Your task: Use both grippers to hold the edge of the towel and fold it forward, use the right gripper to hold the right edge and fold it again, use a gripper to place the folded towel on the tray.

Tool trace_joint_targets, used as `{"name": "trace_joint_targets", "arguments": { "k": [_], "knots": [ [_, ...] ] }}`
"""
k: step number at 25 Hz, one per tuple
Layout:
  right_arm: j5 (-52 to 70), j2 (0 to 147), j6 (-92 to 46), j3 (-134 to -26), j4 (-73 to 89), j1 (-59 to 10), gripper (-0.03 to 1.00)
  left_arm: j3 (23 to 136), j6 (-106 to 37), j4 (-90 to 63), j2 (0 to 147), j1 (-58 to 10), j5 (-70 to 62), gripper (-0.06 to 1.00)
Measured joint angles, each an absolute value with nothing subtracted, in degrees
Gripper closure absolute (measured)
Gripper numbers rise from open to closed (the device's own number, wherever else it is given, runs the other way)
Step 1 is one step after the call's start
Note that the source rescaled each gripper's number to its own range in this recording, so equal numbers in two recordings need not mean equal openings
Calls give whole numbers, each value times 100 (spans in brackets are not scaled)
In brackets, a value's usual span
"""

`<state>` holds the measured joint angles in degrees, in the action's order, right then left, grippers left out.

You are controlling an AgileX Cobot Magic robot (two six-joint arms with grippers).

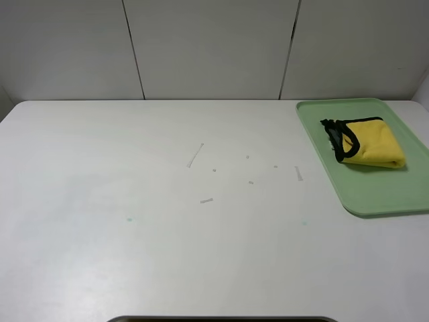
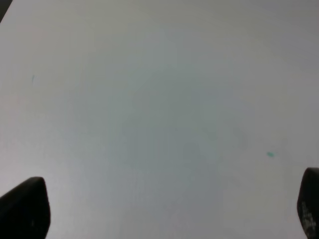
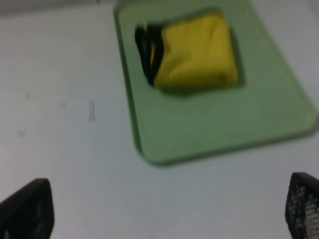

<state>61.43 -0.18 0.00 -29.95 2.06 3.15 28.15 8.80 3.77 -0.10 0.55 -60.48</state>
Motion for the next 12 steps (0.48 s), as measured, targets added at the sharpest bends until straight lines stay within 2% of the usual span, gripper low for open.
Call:
{"name": "trace_joint_targets", "arguments": {
  "k": [12],
  "knots": [
    [5915, -40, 0, -2807, 168, 92, -3, 2815, 880, 377, -10, 55, -6048, -6]
  ]
}}
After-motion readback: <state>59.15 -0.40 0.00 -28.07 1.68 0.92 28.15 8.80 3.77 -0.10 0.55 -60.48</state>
